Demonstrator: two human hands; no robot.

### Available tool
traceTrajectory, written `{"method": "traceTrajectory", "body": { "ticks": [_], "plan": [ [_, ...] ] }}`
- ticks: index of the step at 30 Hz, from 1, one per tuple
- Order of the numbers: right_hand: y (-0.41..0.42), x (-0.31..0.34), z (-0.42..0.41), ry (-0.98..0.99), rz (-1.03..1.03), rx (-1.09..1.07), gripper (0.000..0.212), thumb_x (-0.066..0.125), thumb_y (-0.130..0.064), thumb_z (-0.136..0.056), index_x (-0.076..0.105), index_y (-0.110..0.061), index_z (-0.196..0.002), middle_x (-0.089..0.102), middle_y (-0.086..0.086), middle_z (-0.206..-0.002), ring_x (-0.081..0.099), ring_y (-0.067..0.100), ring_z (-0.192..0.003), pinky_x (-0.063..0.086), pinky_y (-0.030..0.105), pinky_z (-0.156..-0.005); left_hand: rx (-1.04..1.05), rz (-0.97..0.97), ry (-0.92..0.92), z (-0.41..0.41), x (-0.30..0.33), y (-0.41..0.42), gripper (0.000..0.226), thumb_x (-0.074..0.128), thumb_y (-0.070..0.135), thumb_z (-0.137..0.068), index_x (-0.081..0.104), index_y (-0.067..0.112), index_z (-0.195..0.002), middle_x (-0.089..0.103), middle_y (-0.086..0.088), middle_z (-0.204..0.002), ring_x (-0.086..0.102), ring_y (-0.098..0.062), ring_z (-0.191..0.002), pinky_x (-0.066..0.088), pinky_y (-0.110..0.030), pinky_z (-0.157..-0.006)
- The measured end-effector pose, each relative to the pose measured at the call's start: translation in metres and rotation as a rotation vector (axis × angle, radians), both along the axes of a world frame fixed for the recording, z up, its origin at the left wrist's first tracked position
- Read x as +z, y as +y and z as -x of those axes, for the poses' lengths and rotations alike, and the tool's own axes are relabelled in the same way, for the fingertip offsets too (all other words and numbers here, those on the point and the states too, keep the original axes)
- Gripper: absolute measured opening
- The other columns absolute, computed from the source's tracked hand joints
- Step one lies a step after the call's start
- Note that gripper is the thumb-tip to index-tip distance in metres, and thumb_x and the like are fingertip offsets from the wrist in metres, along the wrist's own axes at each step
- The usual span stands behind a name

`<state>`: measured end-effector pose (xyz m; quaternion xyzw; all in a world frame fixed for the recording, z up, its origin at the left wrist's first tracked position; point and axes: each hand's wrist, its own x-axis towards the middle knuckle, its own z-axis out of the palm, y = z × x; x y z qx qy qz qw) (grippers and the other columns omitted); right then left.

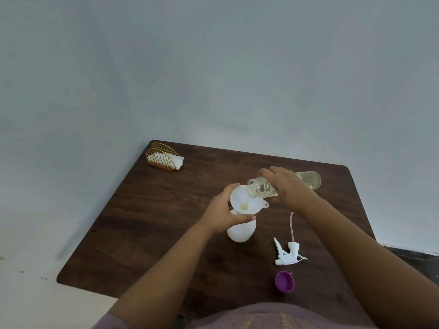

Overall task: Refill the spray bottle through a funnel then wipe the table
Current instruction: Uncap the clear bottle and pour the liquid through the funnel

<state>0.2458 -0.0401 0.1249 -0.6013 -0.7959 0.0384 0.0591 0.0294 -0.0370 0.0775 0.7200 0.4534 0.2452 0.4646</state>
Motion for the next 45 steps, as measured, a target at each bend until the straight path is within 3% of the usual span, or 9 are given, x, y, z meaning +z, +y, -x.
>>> {"method": "traceTrajectory", "body": {
  "ticks": [17,45],
  "plan": [
    [-0.0004,-0.0009,-0.0015,-0.001,-0.009,0.008,0.055,0.078,-0.025,-0.069,0.049,-0.024,-0.116,0.055,-0.002,-0.096,0.051,0.017,-0.089,0.042,0.032,-0.08,-0.001,-0.001,0.015,0.0004,-0.003,0.0026,0.078,0.087,0.037,-0.068,0.04,0.038,-0.131,0.05,0.024,-0.12,0.052,-0.005,-0.111,0.052,-0.026,-0.09],
    [-0.0028,0.004,0.0037,-0.013,-0.053,0.001,0.052,0.075,-0.022,-0.072,0.052,-0.022,-0.117,0.056,0.0,-0.099,0.052,0.02,-0.092,0.041,0.031,-0.078,-0.005,-0.001,0.011,0.0005,-0.0042,0.0006,0.082,0.086,0.039,-0.068,0.04,0.035,-0.136,0.052,0.017,-0.129,0.052,-0.011,-0.119,0.053,-0.039,-0.096]
  ]
}}
